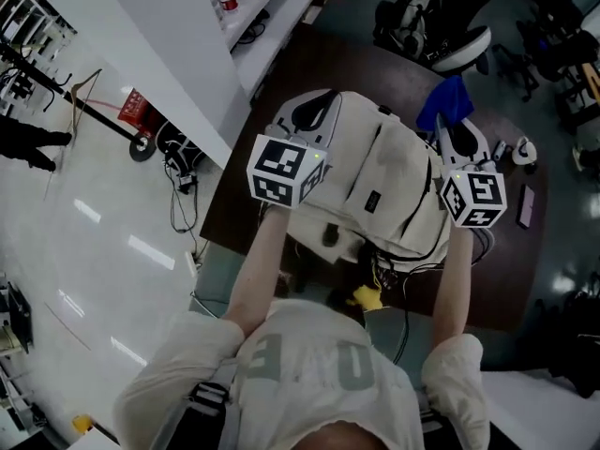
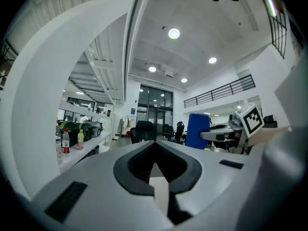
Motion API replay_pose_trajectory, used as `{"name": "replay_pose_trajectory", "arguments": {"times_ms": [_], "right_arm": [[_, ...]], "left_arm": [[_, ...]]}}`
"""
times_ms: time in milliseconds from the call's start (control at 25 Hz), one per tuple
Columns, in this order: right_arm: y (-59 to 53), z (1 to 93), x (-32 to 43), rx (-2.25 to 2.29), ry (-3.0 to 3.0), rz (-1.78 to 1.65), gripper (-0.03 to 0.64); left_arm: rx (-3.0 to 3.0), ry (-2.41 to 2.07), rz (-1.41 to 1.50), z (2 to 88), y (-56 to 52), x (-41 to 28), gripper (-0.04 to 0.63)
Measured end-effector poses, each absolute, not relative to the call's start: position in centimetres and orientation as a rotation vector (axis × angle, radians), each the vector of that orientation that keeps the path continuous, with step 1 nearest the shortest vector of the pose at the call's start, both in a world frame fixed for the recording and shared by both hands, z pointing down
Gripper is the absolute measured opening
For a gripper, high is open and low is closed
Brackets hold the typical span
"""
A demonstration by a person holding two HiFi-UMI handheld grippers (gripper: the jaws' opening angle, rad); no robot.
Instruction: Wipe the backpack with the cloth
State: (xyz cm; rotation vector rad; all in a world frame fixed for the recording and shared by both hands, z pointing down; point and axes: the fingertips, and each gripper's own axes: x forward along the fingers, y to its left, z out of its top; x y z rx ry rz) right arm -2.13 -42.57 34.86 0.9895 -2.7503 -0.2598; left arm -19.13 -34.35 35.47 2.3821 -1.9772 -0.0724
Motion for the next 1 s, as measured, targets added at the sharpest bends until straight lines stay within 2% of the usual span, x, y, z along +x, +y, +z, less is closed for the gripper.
{"name": "replay_pose_trajectory", "arguments": {"times_ms": [400, 680, 1000], "right_arm": [[-32.5, 31.7, -9.0, 1.081, -2.858, -0.018, 0.043], [-28.9, 31.5, -15.1, 1.059, -2.863, -0.036, 0.043], [-31.6, 33.4, -25.9, 1.334, -2.802, 0.155, 0.043]], "left_arm": [[2.385, -1.918, -0.203, 34.1, -26.6, -24.0, 0.003], [2.395, -1.873, -0.288, 34.7, -25.7, -28.1, 0.003], [2.560, -1.636, -0.222, 36.1, -27.9, -35.4, 0.003]]}}
